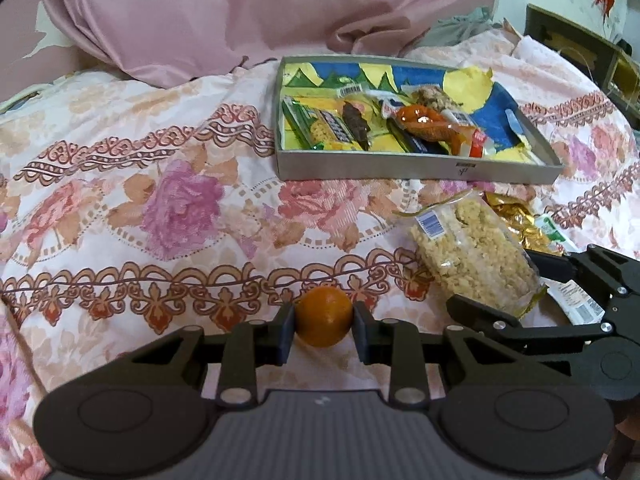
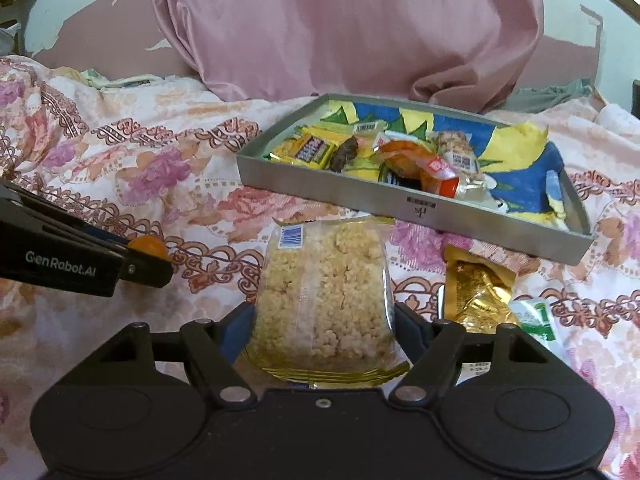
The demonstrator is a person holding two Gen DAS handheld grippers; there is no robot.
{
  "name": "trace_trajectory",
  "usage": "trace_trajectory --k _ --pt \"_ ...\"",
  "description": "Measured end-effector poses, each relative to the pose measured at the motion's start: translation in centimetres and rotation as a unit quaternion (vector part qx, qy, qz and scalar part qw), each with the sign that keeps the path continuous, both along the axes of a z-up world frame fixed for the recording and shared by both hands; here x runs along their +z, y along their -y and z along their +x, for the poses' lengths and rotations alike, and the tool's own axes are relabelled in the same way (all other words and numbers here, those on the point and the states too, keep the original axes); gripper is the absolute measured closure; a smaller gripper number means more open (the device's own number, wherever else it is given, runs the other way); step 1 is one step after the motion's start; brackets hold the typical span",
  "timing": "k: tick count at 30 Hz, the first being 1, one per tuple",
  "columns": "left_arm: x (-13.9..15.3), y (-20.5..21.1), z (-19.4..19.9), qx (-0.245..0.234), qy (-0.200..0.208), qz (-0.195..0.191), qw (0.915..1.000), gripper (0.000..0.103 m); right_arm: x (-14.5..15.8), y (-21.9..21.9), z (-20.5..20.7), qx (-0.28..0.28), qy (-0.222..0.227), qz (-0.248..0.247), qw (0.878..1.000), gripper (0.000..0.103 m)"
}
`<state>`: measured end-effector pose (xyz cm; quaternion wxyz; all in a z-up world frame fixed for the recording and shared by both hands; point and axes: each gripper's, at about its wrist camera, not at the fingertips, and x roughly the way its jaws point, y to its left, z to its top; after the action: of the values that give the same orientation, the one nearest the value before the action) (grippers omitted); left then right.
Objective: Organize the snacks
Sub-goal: 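Close the left gripper on the mandarin while the right closes on the rice-crispy packet, then lift the mandarin and rice-crispy packet with both grippers over the tray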
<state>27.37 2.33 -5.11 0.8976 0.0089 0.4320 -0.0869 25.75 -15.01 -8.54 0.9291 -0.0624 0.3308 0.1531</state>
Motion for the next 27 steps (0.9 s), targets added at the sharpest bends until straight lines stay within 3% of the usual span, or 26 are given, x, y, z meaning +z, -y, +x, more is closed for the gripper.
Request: trace_trajectory --k 11,20,27 --pt "2.0 -1.5 0.0 0.037 0.053 -0.033 0.9974 0.07 2.6 0.0 -1.2 0.0 0.045 0.007 0.999 0.028" --pt "3.2 -3.8 1.4 0.091 0.086 -0.082 0.9887 0.07 4.2 0.6 -1.1 -0.017 0.069 0.031 0.997 0.027" --pt "5.0 -4.3 2.4 0.103 0.126 -0.101 0.9815 0.07 5.7 0.9 -0.1 -0.024 0.098 0.049 0.994 0.027"
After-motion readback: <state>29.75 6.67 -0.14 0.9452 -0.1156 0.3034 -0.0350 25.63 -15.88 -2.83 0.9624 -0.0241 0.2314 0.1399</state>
